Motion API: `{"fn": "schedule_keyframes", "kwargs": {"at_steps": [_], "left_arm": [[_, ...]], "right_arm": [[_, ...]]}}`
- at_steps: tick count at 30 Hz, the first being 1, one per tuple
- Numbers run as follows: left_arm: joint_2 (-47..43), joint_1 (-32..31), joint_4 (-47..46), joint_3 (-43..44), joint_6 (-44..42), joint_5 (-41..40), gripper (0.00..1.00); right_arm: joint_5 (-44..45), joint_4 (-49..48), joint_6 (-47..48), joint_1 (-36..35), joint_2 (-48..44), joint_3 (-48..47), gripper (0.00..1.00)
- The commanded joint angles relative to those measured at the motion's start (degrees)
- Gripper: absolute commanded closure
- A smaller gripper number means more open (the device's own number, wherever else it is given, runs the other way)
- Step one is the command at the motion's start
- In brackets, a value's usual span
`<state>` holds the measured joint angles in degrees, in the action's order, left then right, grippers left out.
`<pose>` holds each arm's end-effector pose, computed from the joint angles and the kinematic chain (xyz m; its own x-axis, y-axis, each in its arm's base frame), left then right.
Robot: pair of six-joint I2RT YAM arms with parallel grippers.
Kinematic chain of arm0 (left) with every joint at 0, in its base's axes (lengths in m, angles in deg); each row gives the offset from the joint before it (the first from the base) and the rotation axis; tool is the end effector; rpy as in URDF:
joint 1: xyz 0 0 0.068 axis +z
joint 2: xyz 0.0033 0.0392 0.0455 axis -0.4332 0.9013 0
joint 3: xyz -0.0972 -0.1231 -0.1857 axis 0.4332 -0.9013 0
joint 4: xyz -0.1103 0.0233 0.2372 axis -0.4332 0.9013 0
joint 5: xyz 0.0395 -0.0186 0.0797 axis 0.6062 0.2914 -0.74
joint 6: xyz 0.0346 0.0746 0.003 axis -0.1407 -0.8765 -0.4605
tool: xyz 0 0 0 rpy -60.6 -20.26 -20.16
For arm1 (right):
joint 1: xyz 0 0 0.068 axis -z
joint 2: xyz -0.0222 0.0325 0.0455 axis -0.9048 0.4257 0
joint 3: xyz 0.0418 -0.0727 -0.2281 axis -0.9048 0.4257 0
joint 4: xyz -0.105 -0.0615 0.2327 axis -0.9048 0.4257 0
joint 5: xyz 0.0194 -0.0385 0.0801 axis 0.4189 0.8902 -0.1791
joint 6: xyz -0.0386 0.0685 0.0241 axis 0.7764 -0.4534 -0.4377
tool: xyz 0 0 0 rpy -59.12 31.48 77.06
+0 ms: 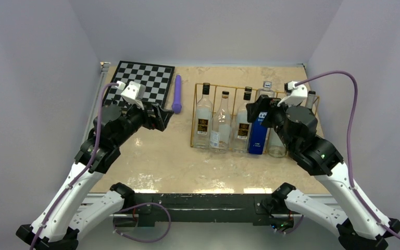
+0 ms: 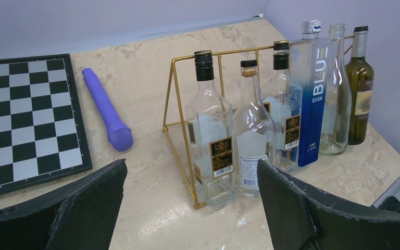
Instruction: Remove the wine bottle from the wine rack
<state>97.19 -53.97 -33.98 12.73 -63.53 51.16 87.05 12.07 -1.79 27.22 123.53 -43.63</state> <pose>0.1953 -0.1113 0.3676 -0.2686 -0.1657 -0.9489 0.4839 0.8286 -0.2816 0.1793 0.1020 0.3894 -0.2611 0.3029 -0.9166 -0.1527 0.9246 0.3490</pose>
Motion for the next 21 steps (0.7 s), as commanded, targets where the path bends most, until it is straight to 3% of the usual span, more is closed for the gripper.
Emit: {"fn": "schedule_keyframes", "kwargs": {"at_steps": [1,6,11,16,21], "left_arm": [[-0.11,-0.09,-1.71,-0.12,1.23,-3.28,0.02],[0.24,-0.23,-1.79,-0.12,1.54,-2.60,0.02],[0.18,-0.59,-2.05,-0.26,1.68,-1.96,0.02],[1.23,-1.26,-1.65,-0.19,1.68,-2.49,0.02],[1.38,-1.80,-1.66,-0.12,1.94,-1.88,0.02]], "right_arm": [[11.50,-3.29,8.21,0.81,4.03,-0.91,0.02],[12.16,-1.73,12.24,11.63,12.01,-5.21,0.05],[3.41,-3.05,15.78,19.72,17.21,-9.19,0.17],[12.45,2.01,21.02,24.49,22.12,-14.63,0.31],[13.02,1.23,20.05,32.16,21.65,-13.37,0.33]]}}
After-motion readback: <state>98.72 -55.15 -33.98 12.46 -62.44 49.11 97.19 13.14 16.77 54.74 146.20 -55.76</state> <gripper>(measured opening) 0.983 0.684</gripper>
